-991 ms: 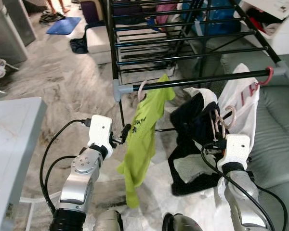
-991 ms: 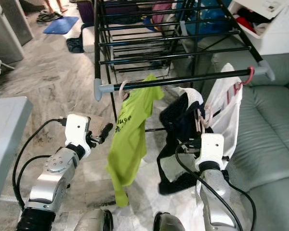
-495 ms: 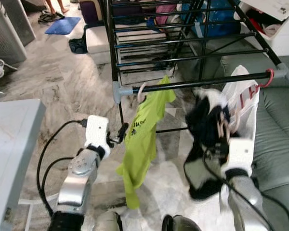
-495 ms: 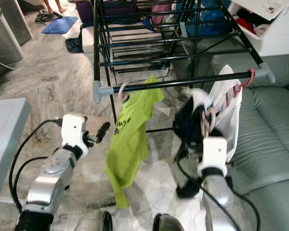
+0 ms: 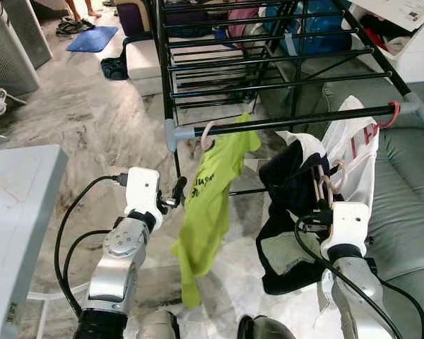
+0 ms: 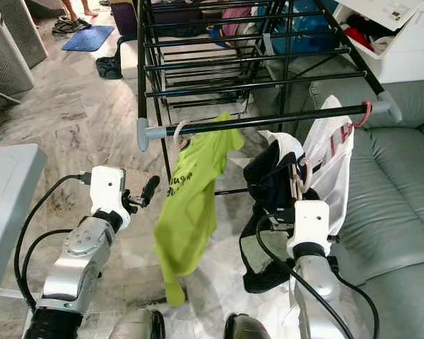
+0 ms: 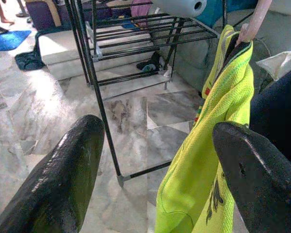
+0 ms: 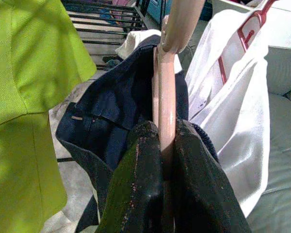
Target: Hang hanger
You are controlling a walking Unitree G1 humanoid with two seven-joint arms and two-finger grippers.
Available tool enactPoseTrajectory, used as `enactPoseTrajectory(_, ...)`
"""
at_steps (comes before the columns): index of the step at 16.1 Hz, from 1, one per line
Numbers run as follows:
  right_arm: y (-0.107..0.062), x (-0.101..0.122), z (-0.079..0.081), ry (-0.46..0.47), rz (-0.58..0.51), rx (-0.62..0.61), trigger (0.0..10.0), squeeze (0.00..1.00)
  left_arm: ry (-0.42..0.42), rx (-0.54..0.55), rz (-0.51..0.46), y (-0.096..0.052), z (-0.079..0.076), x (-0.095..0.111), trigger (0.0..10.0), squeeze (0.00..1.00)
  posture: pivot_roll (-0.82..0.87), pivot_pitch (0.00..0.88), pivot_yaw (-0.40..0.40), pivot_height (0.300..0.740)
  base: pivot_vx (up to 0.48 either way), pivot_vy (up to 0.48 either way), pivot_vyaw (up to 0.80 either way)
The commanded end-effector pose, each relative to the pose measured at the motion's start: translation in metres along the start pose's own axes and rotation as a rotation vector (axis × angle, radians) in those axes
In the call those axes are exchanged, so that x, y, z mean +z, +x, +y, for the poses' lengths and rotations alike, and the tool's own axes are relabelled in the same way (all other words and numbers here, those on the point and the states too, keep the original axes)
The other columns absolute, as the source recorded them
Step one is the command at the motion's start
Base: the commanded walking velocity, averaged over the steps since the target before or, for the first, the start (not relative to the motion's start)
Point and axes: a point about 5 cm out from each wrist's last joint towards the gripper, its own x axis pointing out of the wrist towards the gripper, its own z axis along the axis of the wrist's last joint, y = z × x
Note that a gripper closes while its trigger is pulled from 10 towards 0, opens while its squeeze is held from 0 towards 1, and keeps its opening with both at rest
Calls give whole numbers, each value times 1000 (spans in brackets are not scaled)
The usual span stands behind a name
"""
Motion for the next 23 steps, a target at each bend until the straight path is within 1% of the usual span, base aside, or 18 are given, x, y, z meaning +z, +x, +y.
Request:
enactPoseTrajectory(1,3,14,0,8,-55,1,10000,0,6,8,15,1,0,-2,10000,0,-17,42,4,740,-270,0,0)
enactPoseTrajectory(17,9,15,3,20,-52,8,10000,0,14,-4,21,4,-3,-3,10000,0,-16,45,4,740,-310,0,0)
enactPoseTrajectory(20,13,16,6,27,-57,7,10000,0,6,-8,16,5,-4,-3,10000,0,-10,37,5,740,0,0,0)
enactPoseTrajectory(21,14,16,9,3,-57,27,10000,0,6,-16,10,5,-5,-2,10000,0,-10,37,5,740,0,0,0)
enactPoseTrajectory(23,14,14,11,0,-54,33,10000,0,6,-27,10,5,-6,-2,10000,0,-9,37,1,740,0,0,644)
